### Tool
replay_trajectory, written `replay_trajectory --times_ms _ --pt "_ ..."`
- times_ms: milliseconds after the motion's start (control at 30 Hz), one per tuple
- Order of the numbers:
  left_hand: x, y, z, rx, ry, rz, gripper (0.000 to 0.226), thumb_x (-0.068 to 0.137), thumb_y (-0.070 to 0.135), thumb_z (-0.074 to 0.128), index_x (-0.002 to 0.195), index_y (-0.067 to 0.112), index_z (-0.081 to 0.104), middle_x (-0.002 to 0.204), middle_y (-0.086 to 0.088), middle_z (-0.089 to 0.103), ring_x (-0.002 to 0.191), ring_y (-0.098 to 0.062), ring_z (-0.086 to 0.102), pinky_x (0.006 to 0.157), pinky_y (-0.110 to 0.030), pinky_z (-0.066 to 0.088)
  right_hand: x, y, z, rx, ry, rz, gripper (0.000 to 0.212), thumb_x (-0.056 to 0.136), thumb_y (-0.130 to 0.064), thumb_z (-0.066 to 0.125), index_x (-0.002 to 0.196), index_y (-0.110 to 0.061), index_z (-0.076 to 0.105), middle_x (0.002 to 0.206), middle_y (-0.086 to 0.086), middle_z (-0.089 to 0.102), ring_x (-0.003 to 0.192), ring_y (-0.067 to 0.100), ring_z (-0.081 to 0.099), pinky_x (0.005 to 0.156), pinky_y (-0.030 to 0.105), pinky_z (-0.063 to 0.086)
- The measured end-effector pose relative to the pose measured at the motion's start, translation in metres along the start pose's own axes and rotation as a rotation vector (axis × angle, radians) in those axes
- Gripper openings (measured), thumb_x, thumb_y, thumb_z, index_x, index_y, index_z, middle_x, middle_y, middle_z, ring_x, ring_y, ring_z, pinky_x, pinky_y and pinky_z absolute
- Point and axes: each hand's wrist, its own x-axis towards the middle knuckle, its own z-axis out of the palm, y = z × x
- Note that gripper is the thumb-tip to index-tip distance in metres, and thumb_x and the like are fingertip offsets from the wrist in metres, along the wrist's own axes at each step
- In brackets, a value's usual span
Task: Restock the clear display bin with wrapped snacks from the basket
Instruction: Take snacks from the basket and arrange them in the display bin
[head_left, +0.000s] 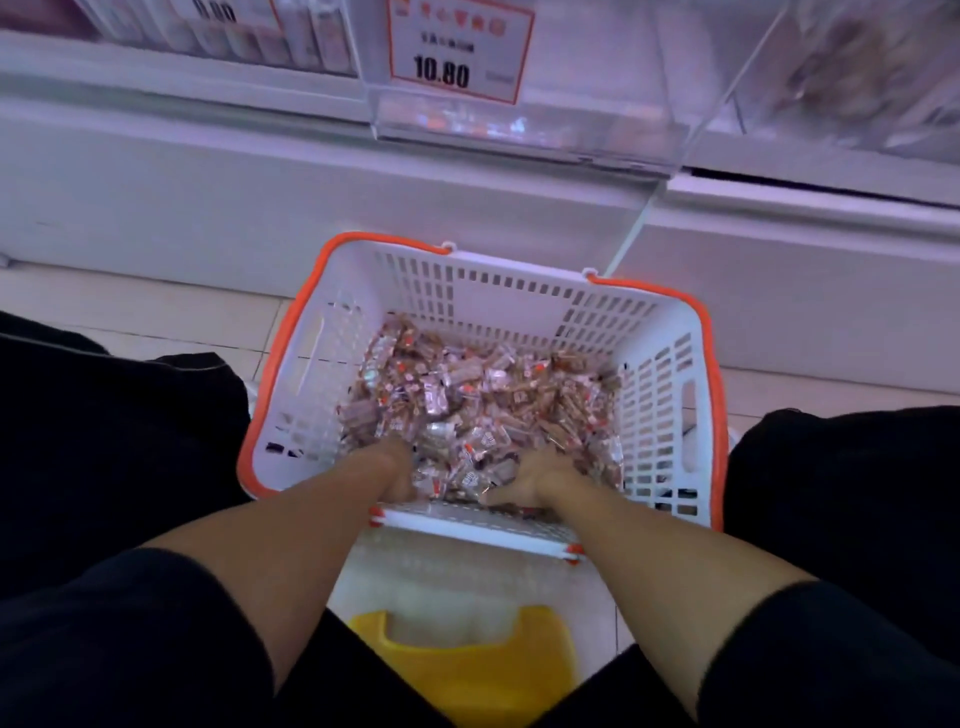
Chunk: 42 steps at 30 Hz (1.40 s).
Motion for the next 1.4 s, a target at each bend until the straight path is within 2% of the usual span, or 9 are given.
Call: replay_trajectory --times_ms 167,367,500,667,733,800,1000,1167,1400 --pt "0.004 -0.006 -0.001 0.023 0.023 -0.016 0.031 0.097 0.017 0.053 0.124 0.005 0.061 0.123 -0.014 0.064 0.107 -0.029 0.065 0.081 -0.033 0.055 0.009 -0.025 0.004 0.058 0.065 -0.071 0.059 0.073 -0.072 0.068 0.087 -0.015 0.068 0.097 0.007 0.07 0.097 0.028 0.064 0.092 0.039 0.052" --pt "0.005 -0.002 0.001 -0.077 0.062 0.035 0.049 0.091 0.05 0.06 0.115 0.008 0.069 0.115 -0.015 0.066 0.106 -0.029 0.062 0.093 -0.035 0.052 0.0 -0.027 -0.011 0.031 0.036 -0.209 0.048 0.089 -0.057 0.062 0.087 -0.01 0.06 0.09 0.012 0.067 0.087 0.03 0.064 0.079 0.04 0.053" --pt "0.006 0.005 -0.002 -0.187 0.101 0.064 0.038 0.084 0.04 0.071 0.105 0.008 0.07 0.109 -0.011 0.069 0.103 -0.028 0.063 0.085 -0.032 0.05 -0.006 -0.037 -0.003 -0.12 0.153 -0.225 0.055 0.071 -0.066 0.074 0.094 -0.018 0.058 0.088 0.001 0.059 0.088 0.025 0.062 0.071 0.035 0.049" --pt "0.005 0.007 0.0 -0.437 0.15 0.074 0.032 0.086 0.032 0.071 0.112 0.013 0.071 0.11 -0.009 0.069 0.104 -0.024 0.063 0.089 -0.029 0.051 -0.004 -0.045 0.0 -0.025 0.148 -0.246 0.04 0.085 -0.044 0.072 0.068 -0.018 0.047 0.071 0.002 0.053 0.074 0.026 0.057 0.062 0.03 0.039" --pt "0.007 0.006 0.001 -0.602 0.185 0.039 0.012 0.085 0.024 0.073 0.087 0.013 0.072 0.086 -0.006 0.069 0.083 -0.018 0.065 0.075 -0.023 0.052 -0.004 -0.041 -0.006 0.138 0.084 -0.258 0.039 0.086 -0.038 0.073 0.066 -0.014 0.05 0.064 0.003 0.049 0.068 0.025 0.053 0.055 0.03 0.035" --pt "0.008 0.004 -0.002 -0.771 0.241 -0.017 0.028 0.083 0.015 0.074 0.064 0.015 0.053 0.067 -0.004 0.056 0.066 -0.017 0.055 0.068 -0.027 0.052 -0.004 -0.036 -0.013 0.367 0.06 -0.262 0.029 0.089 -0.033 0.072 0.079 -0.011 0.056 0.069 0.003 0.053 0.068 0.022 0.053 0.056 0.03 0.038" --pt "-0.004 -0.002 -0.02 -1.429 0.057 -0.117 0.02 0.087 0.006 0.071 0.101 0.006 0.056 0.086 -0.011 0.075 0.075 -0.021 0.073 0.063 -0.035 0.061 -0.016 -0.03 -0.052 0.573 0.039 -0.322 0.045 0.088 -0.025 0.072 0.126 -0.015 0.05 0.101 0.001 0.063 0.082 0.018 0.069 0.066 0.029 0.057" --pt "-0.012 -0.003 -0.032 -1.702 -0.006 -0.046 0.018 0.091 0.008 0.066 0.109 0.007 0.065 0.114 -0.016 0.068 0.099 -0.027 0.068 0.071 -0.031 0.06 -0.025 -0.016 -0.081 1.18 -0.09 -0.281 0.042 0.079 0.001 0.078 0.115 -0.007 0.058 0.098 0.006 0.073 0.077 0.017 0.075 0.068 0.039 0.063" --pt "-0.026 0.012 -0.053 -1.656 -0.205 0.195 0.025 0.101 0.022 0.048 0.122 0.016 0.059 0.12 -0.016 0.067 0.095 -0.035 0.072 0.059 -0.029 0.058 -0.038 -0.014 -0.091 1.059 -0.019 -0.36 0.035 0.072 -0.006 0.085 0.103 -0.015 0.072 0.097 0.011 0.076 0.081 0.021 0.071 0.066 0.033 0.058"
